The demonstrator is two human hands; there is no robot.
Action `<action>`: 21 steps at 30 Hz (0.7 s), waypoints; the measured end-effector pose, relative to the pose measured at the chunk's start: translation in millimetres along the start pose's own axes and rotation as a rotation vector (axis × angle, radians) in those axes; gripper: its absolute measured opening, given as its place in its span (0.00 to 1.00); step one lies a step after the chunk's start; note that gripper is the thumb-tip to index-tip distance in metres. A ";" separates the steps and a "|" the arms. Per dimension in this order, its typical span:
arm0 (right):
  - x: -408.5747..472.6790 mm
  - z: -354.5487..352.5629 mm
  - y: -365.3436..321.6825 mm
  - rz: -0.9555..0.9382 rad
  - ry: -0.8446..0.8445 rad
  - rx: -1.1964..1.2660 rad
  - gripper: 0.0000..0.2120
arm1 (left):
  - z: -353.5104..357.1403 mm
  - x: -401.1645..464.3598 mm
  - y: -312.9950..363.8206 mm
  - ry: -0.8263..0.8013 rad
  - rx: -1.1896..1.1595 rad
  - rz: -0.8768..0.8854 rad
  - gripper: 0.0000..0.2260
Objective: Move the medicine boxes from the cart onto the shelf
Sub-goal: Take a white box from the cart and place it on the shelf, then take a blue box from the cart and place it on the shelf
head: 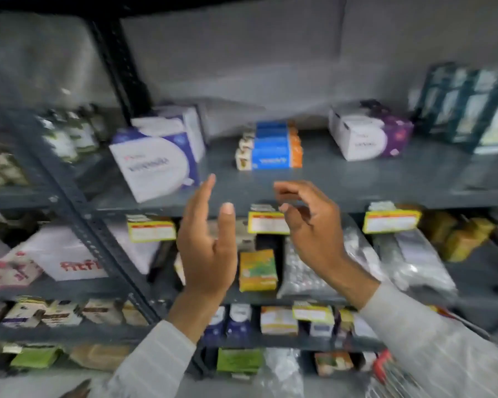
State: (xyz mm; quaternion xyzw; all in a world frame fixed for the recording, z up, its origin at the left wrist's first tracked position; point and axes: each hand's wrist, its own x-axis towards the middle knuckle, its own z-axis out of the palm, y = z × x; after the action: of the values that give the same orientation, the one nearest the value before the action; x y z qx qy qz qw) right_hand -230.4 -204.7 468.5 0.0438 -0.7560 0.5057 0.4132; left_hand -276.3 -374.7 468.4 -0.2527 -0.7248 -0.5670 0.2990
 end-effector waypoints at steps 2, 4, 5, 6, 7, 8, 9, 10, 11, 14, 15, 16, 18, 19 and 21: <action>-39.4 -53.5 19.2 0.018 0.006 -0.111 0.16 | 41.5 -51.2 11.8 -0.169 0.013 0.064 0.19; -79.7 -111.3 45.0 0.087 -0.002 -0.249 0.17 | 85.0 -106.9 17.7 -0.421 0.025 0.103 0.19; -100.9 -141.3 60.2 0.144 -0.010 -0.309 0.17 | 106.9 -135.7 18.7 -0.569 0.030 0.111 0.20; -123.2 -171.9 75.9 0.212 -0.019 -0.367 0.17 | 127.8 -165.6 19.4 -0.712 0.040 0.114 0.20; -146.8 -201.9 91.6 0.291 -0.029 -0.423 0.15 | 147.1 -196.4 18.1 -0.844 0.052 0.114 0.20; -171.5 -231.7 106.0 0.386 -0.041 -0.480 0.14 | 165.4 -227.3 17.4 -0.962 0.063 0.106 0.20; -195.5 -259.4 119.2 0.485 -0.055 -0.532 0.13 | 182.0 -257.1 15.6 -1.066 0.077 0.099 0.20; -220.4 -285.3 131.9 0.591 -0.075 -0.585 0.13 | 196.5 -285.5 13.4 -1.162 0.099 0.088 0.21; -246.2 -308.9 144.6 0.694 -0.101 -0.638 0.13 | 209.2 -311.2 11.5 -1.254 0.126 0.069 0.22; -318.9 -362.0 179.0 0.967 -0.178 -0.772 0.12 | 243.7 -374.1 4.4 -1.469 0.209 0.020 0.25; -341.8 -374.8 190.3 1.083 -0.189 -0.769 0.12 | 254.8 -389.9 3.4 -1.525 0.238 0.006 0.27; -363.4 -384.6 200.7 1.206 -0.215 -0.783 0.12 | 265.4 -403.2 3.2 -1.577 0.272 -0.002 0.28; -410.2 -400.8 224.1 1.403 -0.289 -0.804 0.12 | 284.8 -425.8 1.5 -1.645 0.333 -0.007 0.25; -432.9 -407.5 235.1 1.474 -0.322 -0.789 0.13 | 293.2 -436.3 -0.9 -1.658 0.359 -0.014 0.25; -473.7 -419.6 253.9 1.578 -0.315 -0.754 0.12 | 306.4 -452.3 -5.8 -1.679 0.413 -0.006 0.26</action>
State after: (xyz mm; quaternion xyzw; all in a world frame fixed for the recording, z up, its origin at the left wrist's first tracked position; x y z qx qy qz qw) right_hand 200.4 87.8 28.2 -0.5600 -0.7301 0.3489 -0.1775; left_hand -11.7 -90.2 84.3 -0.5265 -0.7950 -0.0506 -0.2969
